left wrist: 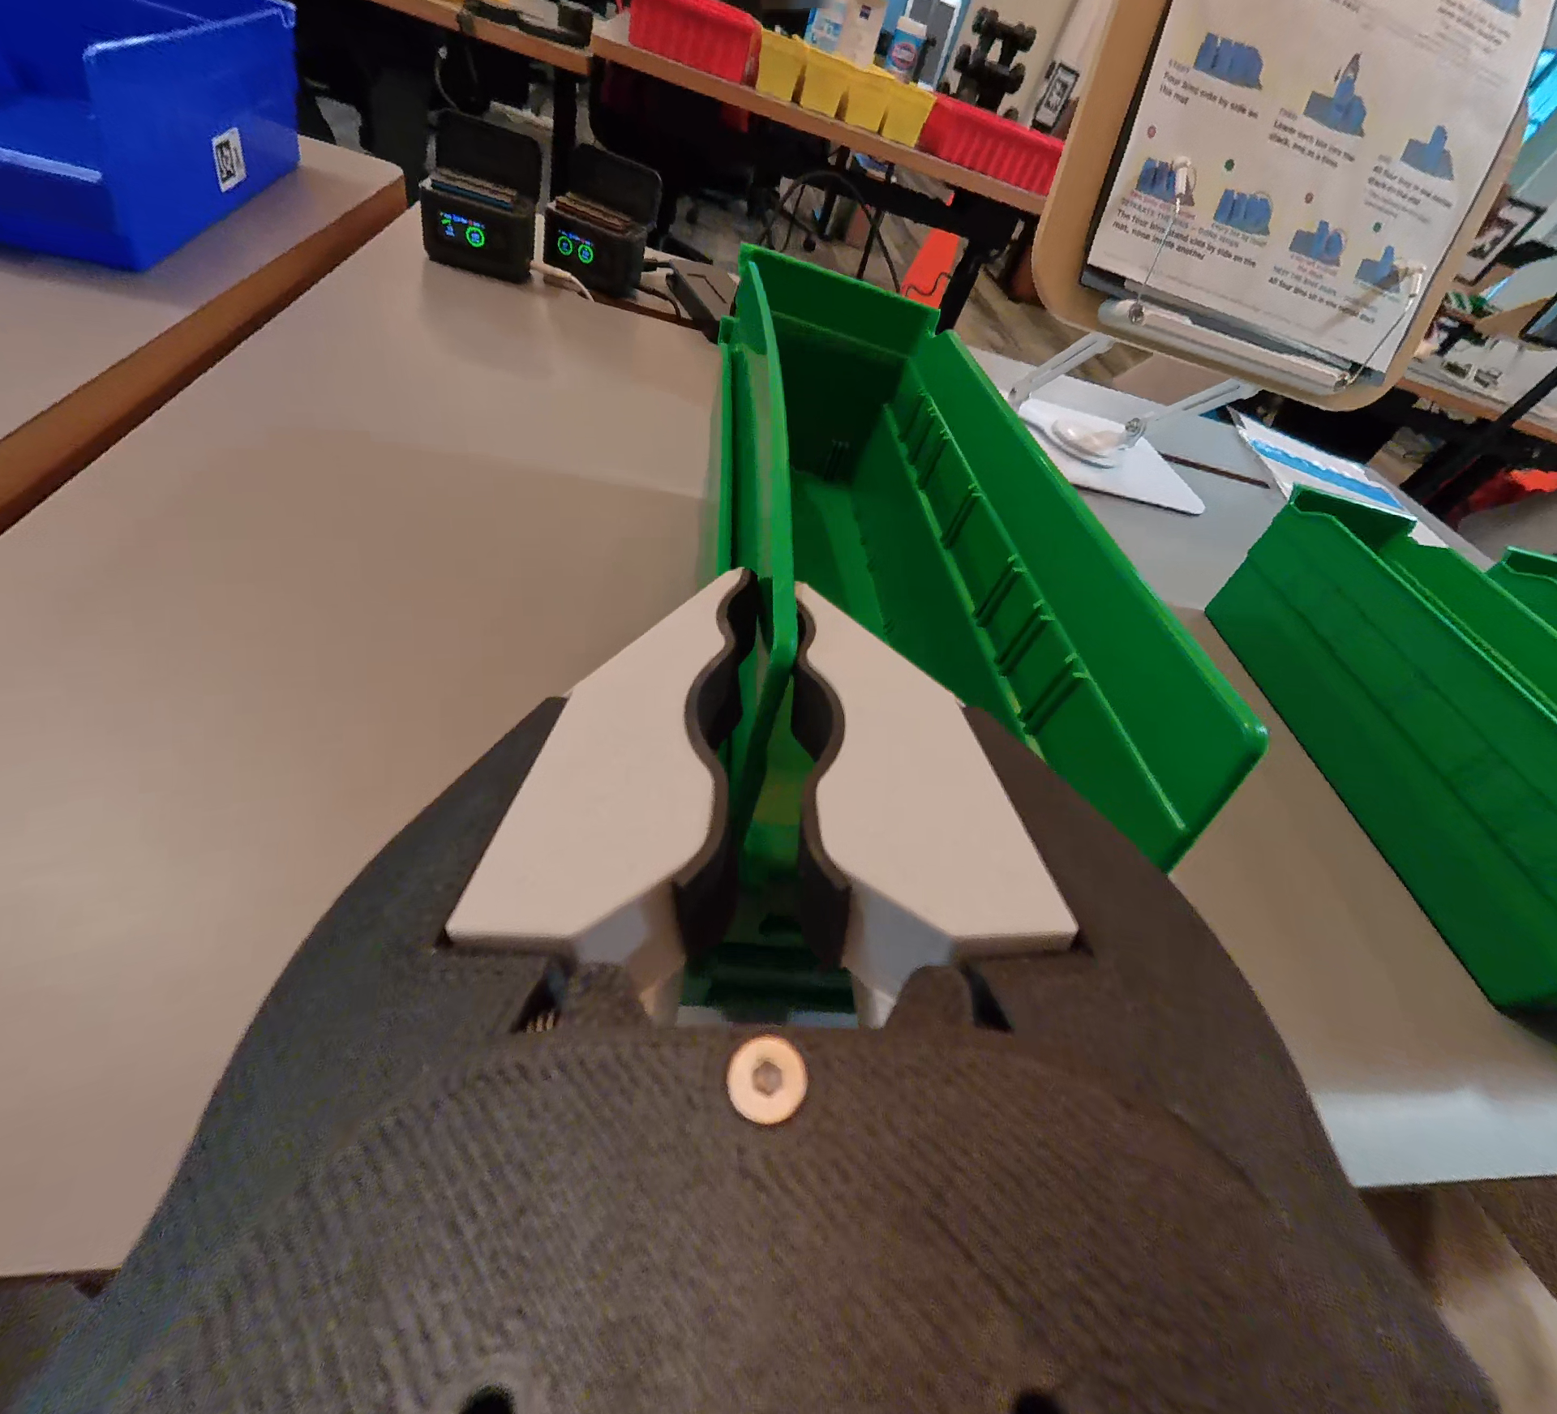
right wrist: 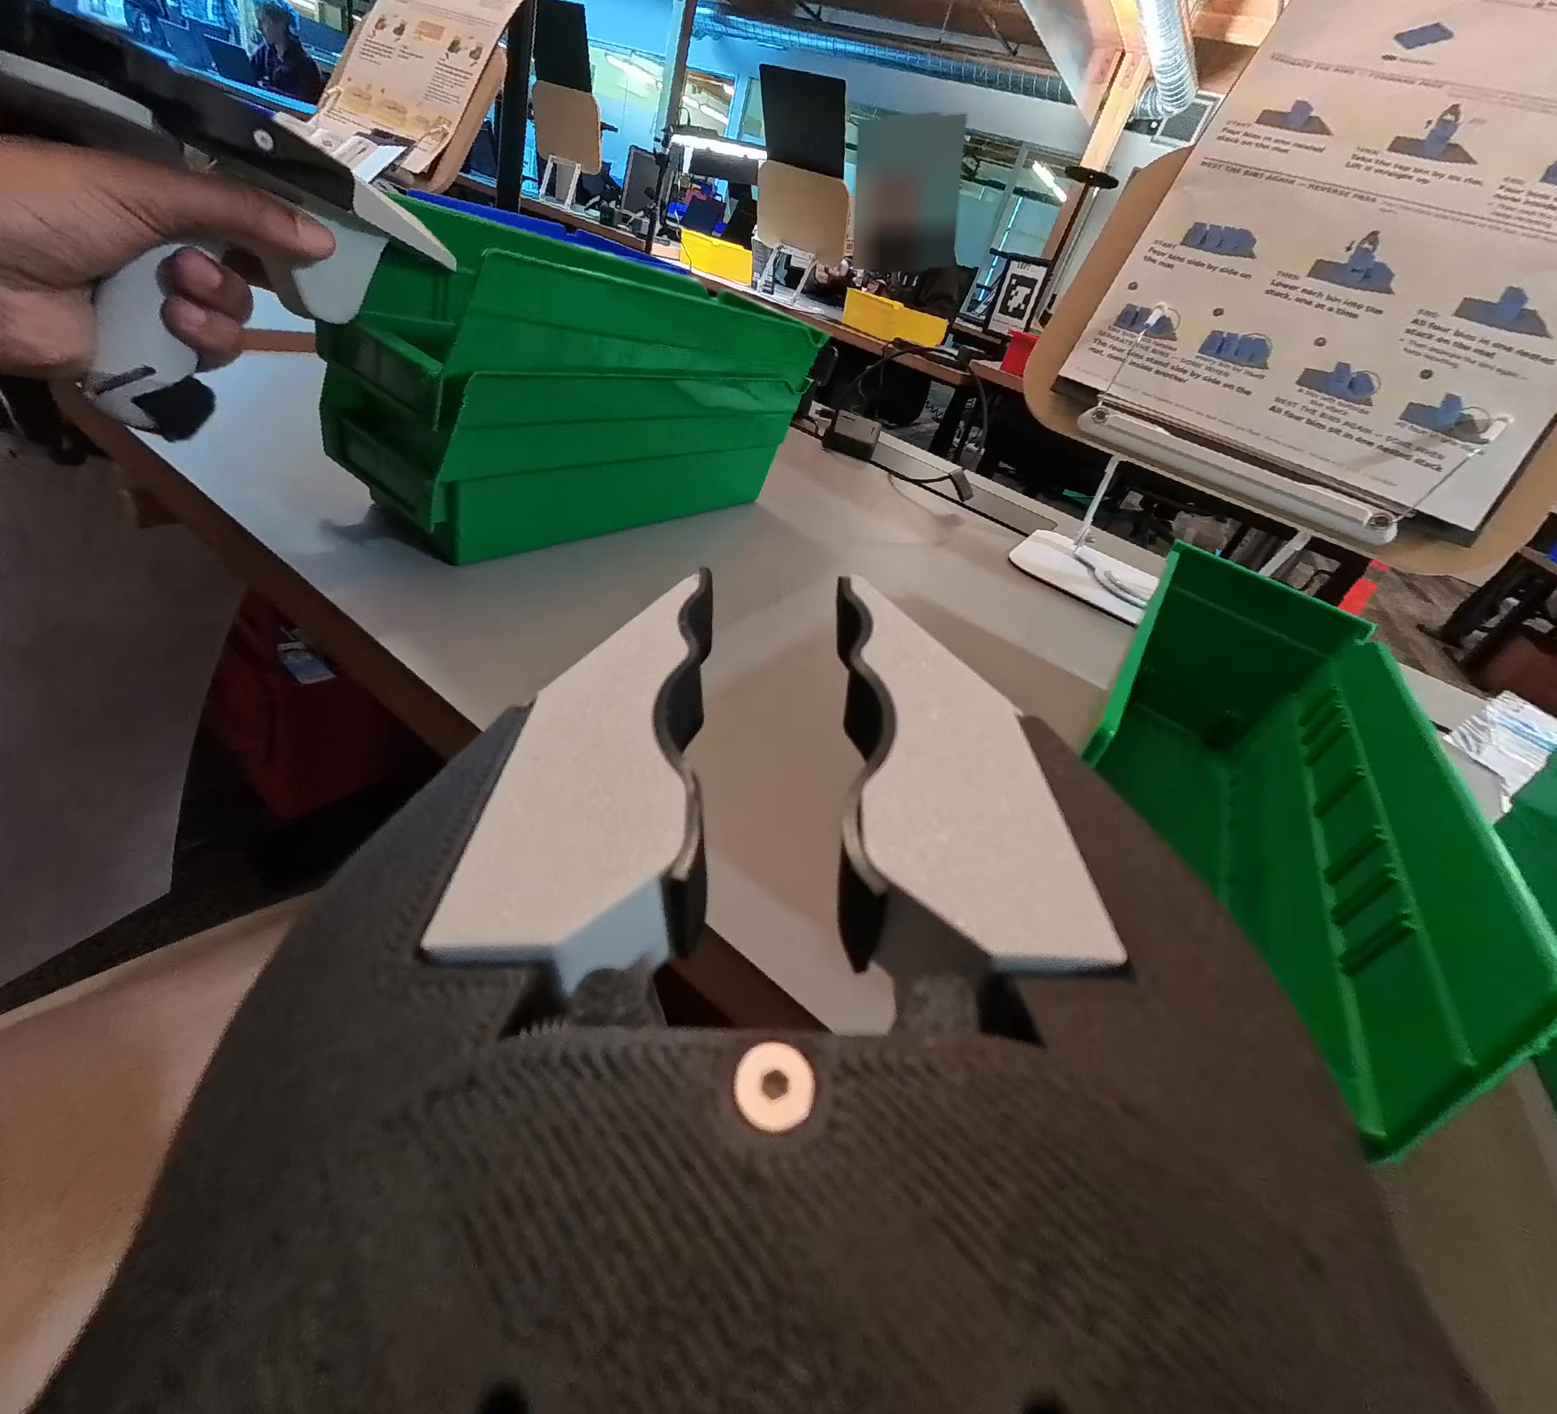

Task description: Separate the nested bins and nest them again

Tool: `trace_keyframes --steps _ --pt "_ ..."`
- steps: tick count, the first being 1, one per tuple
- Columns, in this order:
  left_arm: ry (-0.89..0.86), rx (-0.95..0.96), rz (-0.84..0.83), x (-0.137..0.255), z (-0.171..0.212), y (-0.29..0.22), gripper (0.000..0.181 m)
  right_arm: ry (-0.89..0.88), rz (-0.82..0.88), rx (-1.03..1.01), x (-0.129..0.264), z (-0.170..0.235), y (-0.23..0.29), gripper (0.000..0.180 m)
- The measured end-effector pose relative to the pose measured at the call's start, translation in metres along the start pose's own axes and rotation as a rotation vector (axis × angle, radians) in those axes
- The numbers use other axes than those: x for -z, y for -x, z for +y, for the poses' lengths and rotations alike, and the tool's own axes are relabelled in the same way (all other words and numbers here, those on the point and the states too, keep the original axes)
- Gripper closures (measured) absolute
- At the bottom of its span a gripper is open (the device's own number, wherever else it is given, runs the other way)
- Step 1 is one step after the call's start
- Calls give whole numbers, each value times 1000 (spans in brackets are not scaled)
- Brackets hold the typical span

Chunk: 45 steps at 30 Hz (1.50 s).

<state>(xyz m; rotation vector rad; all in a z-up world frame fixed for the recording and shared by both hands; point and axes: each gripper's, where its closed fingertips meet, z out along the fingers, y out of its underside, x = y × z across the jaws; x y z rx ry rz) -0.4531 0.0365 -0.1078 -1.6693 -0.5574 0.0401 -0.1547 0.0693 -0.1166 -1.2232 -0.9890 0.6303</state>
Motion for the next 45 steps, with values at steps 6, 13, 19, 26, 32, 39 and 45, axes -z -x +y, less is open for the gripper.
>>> trace_keyframes --steps 6,13,19,26,32,39,45 --pt "-127 8 13 7 -18 -4 180 2 0 10 0 1 0 152" --pt "-234 59 22 9 -21 -4 180 5 -7 11 -1 3 2 152" --pt "-196 -23 -3 6 -15 -6 180 6 -6 13 -1 3 1 152" --pt "-157 4 -13 7 -13 -10 180 4 -5 20 -1 3 1 152" --pt "-126 9 -36 3 -5 -3 180 6 -6 18 -1 3 1 152" --pt "-36 -12 -59 -3 9 -1 180 6 -8 25 -1 3 1 152" --pt "-26 -25 -62 -4 12 0 180 7 -11 26 -1 3 2 152"
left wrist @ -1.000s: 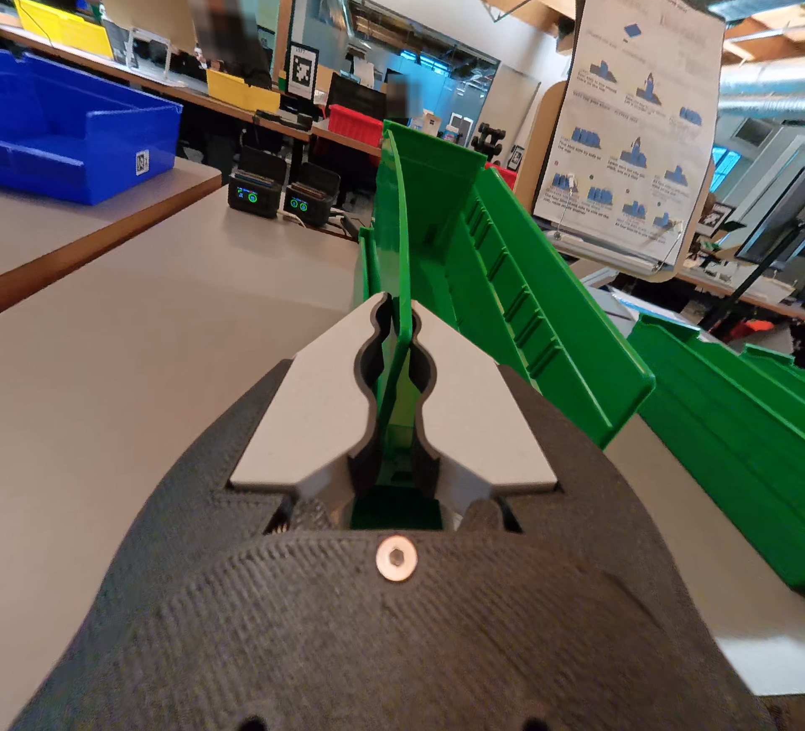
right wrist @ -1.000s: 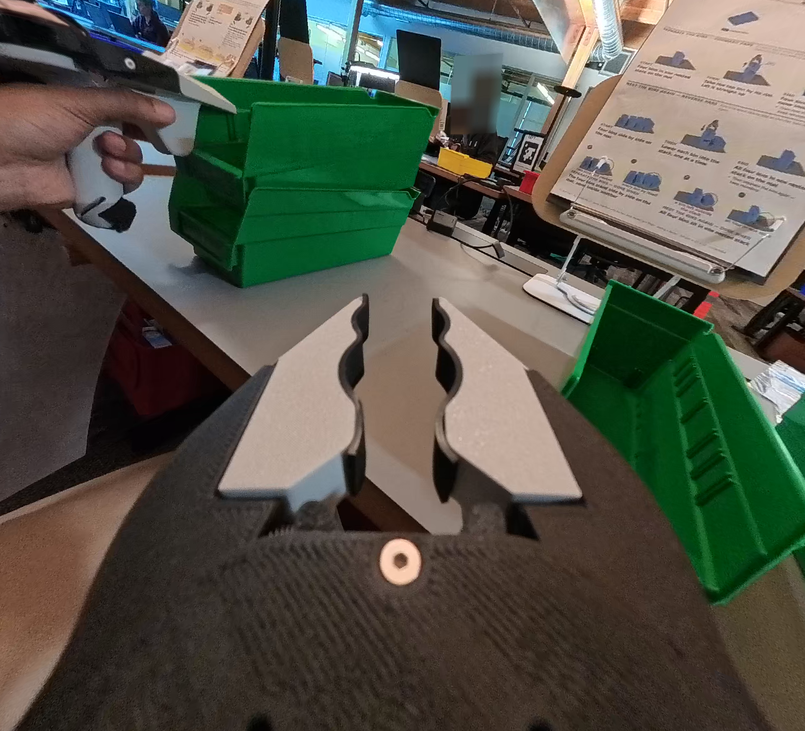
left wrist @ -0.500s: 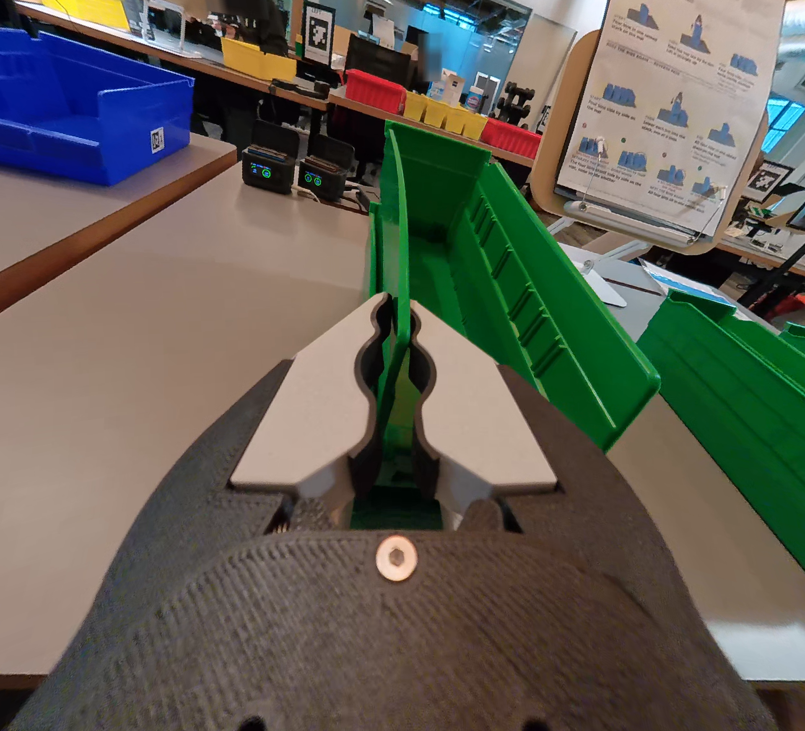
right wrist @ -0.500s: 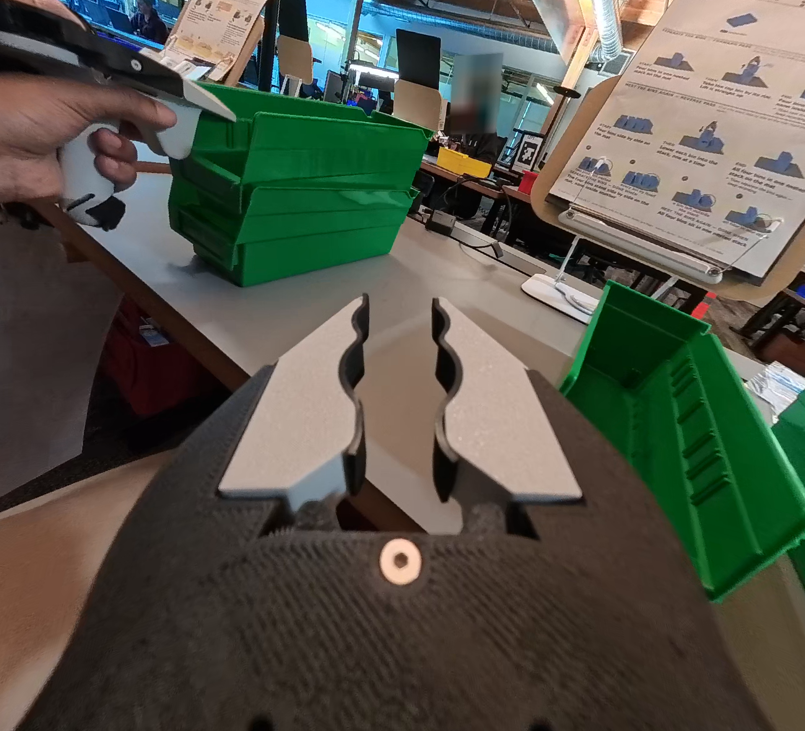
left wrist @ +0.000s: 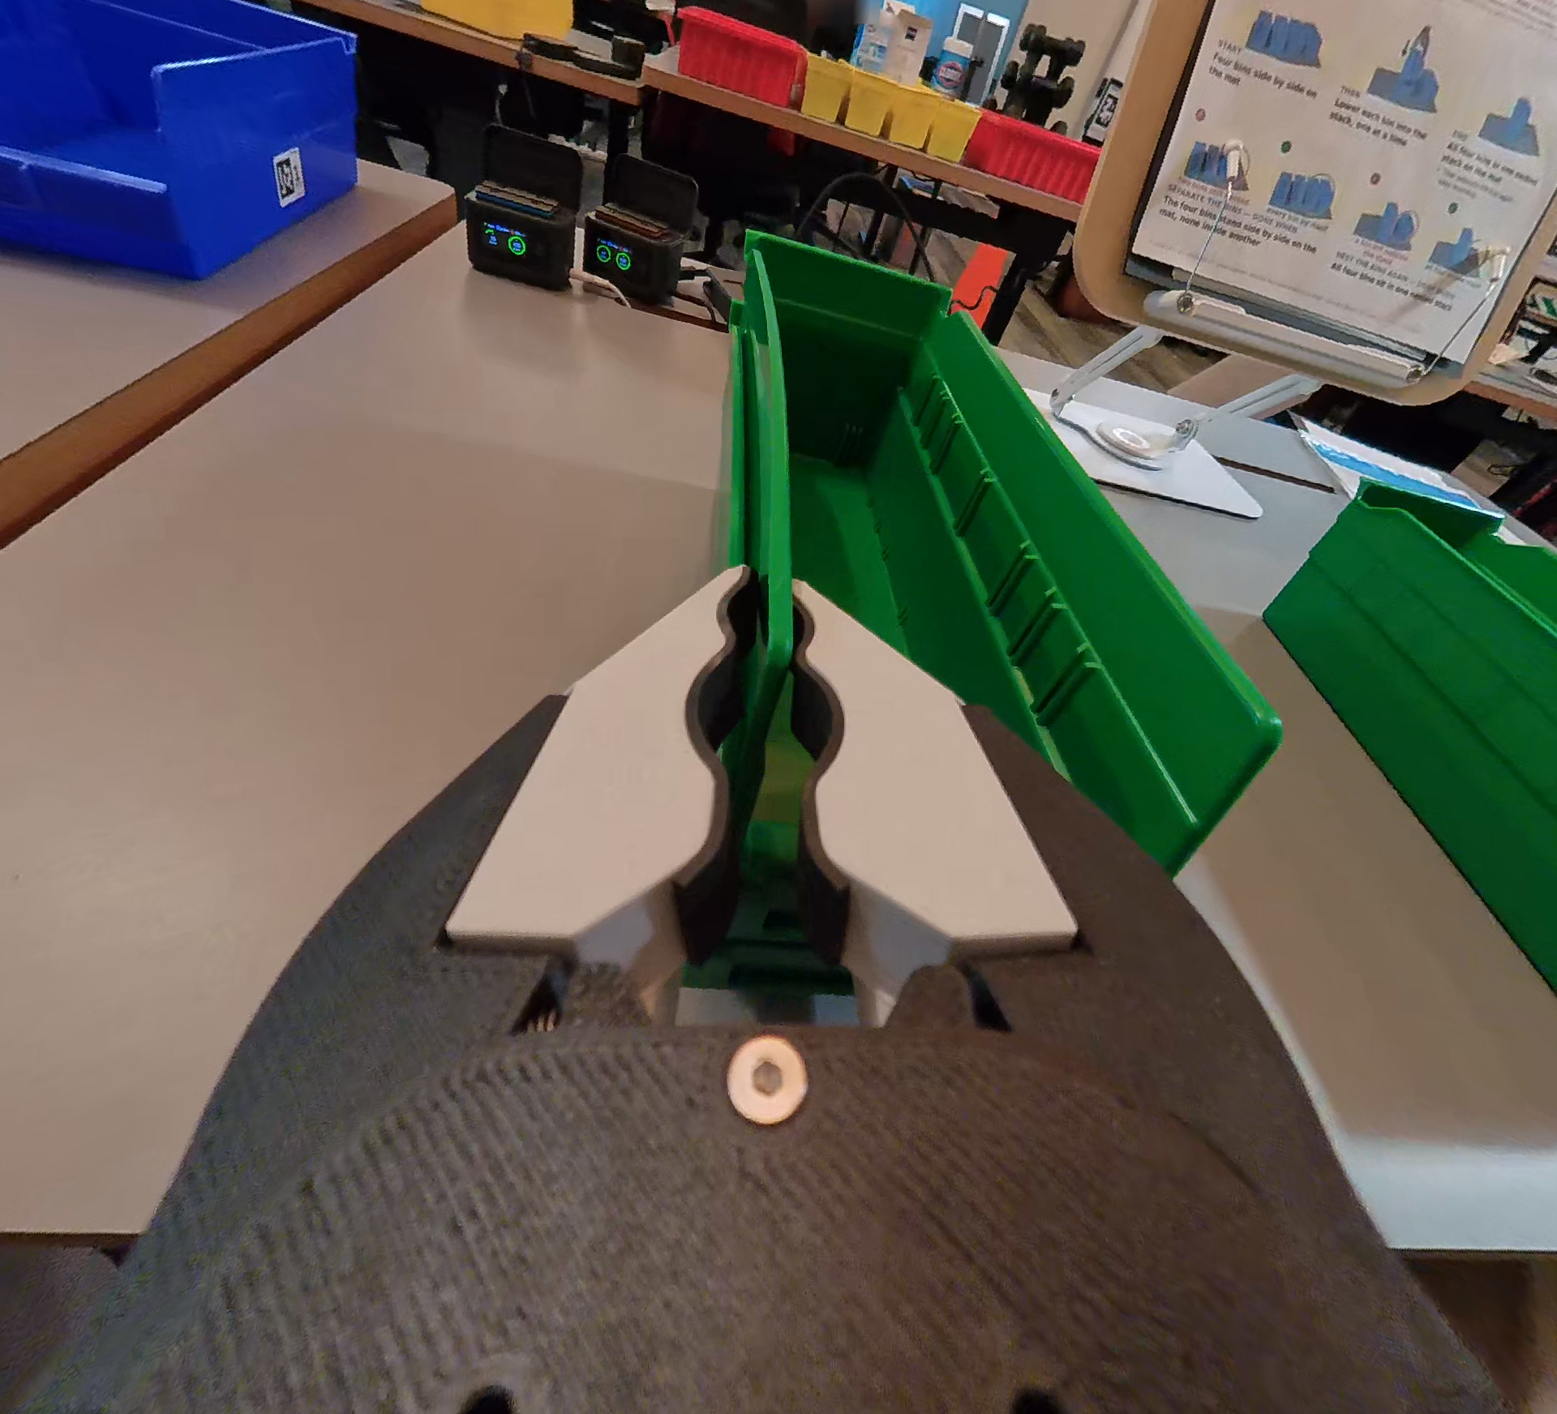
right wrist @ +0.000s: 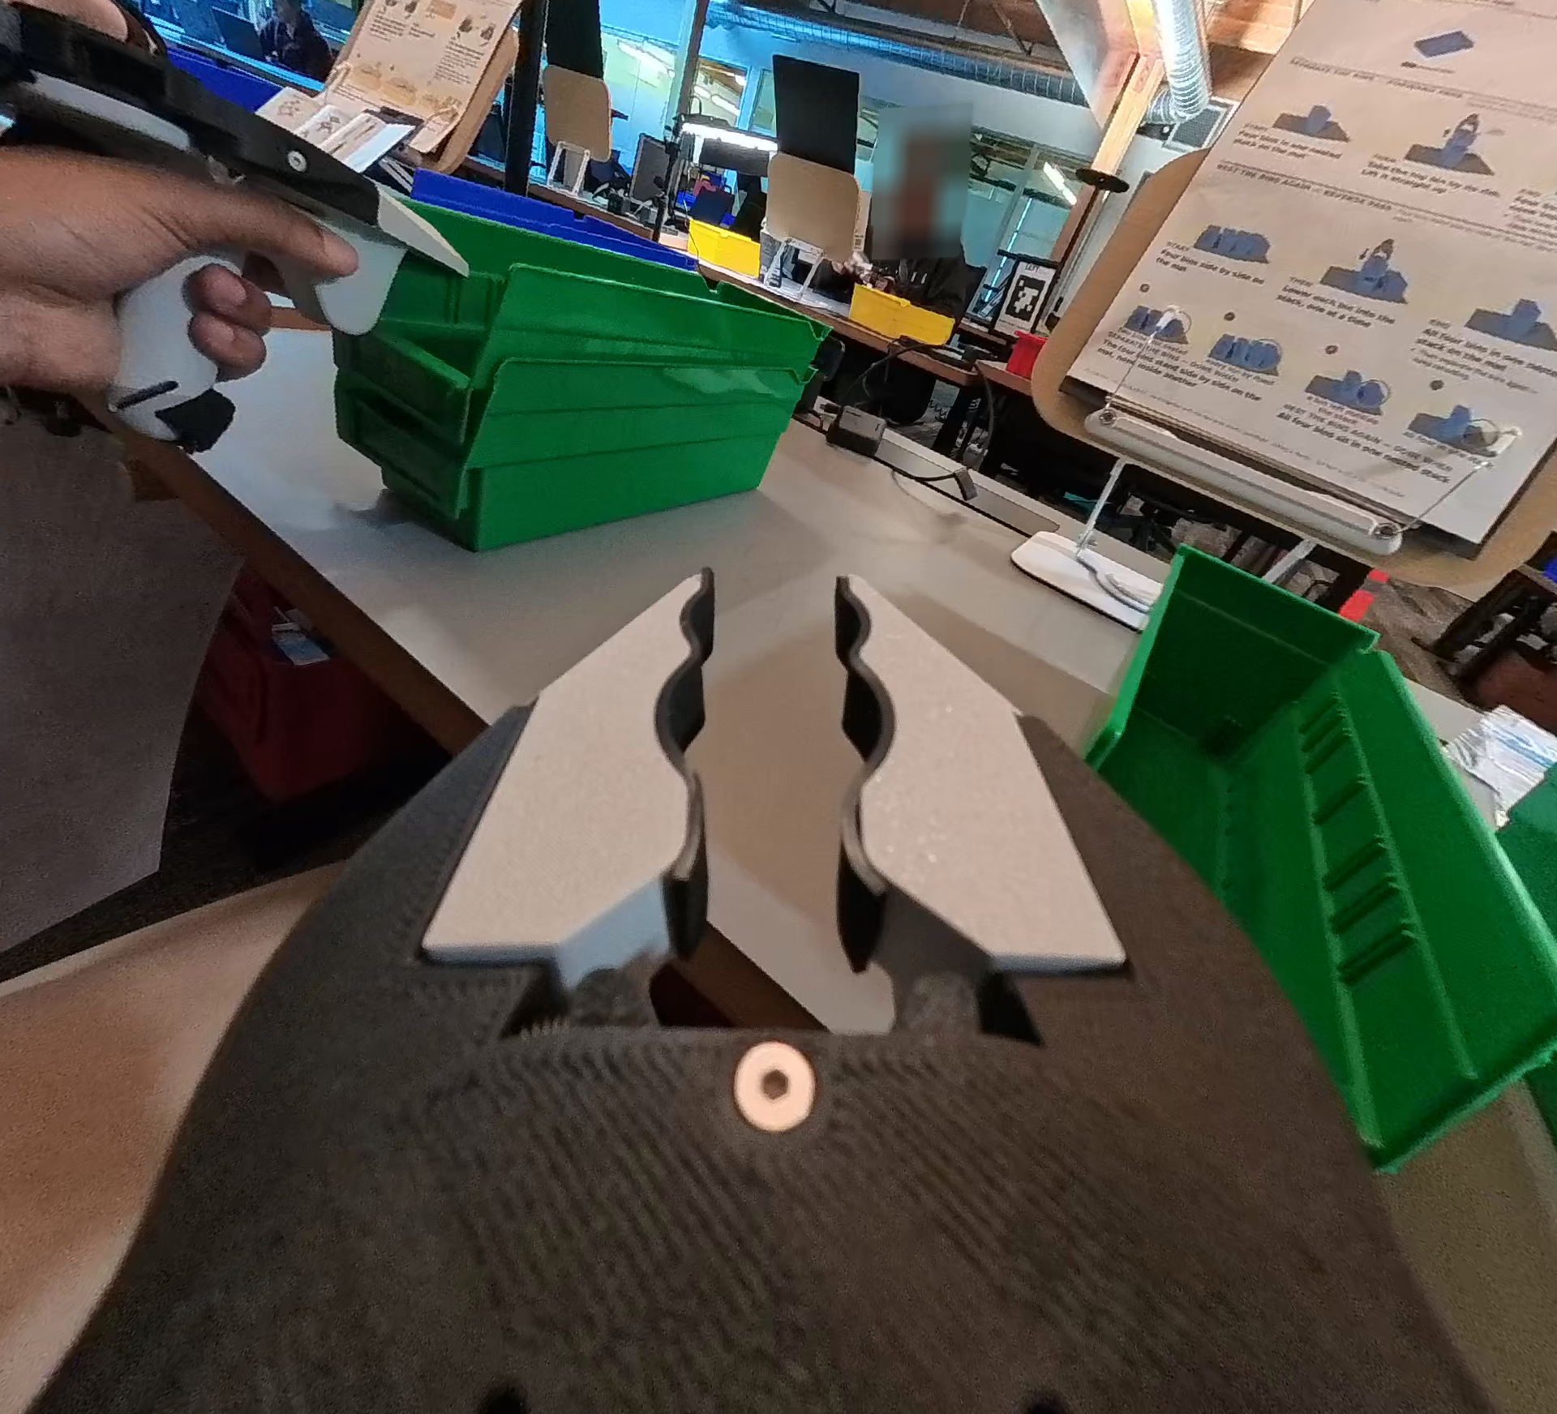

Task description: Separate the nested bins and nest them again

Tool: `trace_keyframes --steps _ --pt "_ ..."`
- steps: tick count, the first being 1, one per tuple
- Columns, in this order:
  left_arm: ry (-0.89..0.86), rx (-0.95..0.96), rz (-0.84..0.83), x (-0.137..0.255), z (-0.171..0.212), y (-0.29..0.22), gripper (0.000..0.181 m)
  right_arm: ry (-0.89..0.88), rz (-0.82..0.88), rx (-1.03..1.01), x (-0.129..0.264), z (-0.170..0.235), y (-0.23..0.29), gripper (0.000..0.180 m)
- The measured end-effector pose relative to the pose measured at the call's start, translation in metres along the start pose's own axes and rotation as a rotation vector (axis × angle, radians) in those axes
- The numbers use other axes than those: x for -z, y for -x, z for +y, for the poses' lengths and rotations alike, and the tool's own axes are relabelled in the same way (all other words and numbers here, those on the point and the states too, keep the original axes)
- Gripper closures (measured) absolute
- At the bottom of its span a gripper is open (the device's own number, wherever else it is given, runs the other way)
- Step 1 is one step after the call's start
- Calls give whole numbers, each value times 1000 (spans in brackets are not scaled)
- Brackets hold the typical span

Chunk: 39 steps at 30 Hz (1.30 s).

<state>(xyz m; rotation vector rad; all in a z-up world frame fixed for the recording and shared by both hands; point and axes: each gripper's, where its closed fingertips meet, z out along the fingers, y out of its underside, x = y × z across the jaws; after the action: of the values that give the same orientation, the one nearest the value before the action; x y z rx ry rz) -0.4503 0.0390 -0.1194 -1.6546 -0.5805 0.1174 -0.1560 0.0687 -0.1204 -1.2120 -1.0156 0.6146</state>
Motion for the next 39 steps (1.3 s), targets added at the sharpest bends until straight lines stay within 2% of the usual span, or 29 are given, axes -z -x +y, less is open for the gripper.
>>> trace_keyframes --steps 8,12,20,24,27,29,32,34,36,39 --pt "5 -22 -7 -1 2 1 181 3 -3 -7 0 1 0 152" --pt "6 -78 -27 -4 7 3 180 5 -13 -44 0 1 1 151" --pt "4 -61 -12 -3 8 3 180 -14 10 -140 3 -8 -14 151" --pt "-2 -81 -15 -3 8 3 180 -50 118 -270 16 -22 -67 150" --pt "-11 -81 -21 -3 7 3 179 -88 300 -289 39 -32 -145 149" --pt "-31 -64 26 -2 4 -4 168 -90 434 -276 65 -31 -205 146" --pt "-2 -36 58 -3 6 -9 139 -21 630 -281 114 -4 -291 134" --pt "-4 -48 20 -3 3 -5 122 62 720 -288 144 34 -329 126" --pt "-30 -88 -21 -1 -4 -2 116 182 763 -315 162 81 -348 121" --pt "-96 -150 -60 5 -21 -2 116 324 670 -449 157 132 -342 116"
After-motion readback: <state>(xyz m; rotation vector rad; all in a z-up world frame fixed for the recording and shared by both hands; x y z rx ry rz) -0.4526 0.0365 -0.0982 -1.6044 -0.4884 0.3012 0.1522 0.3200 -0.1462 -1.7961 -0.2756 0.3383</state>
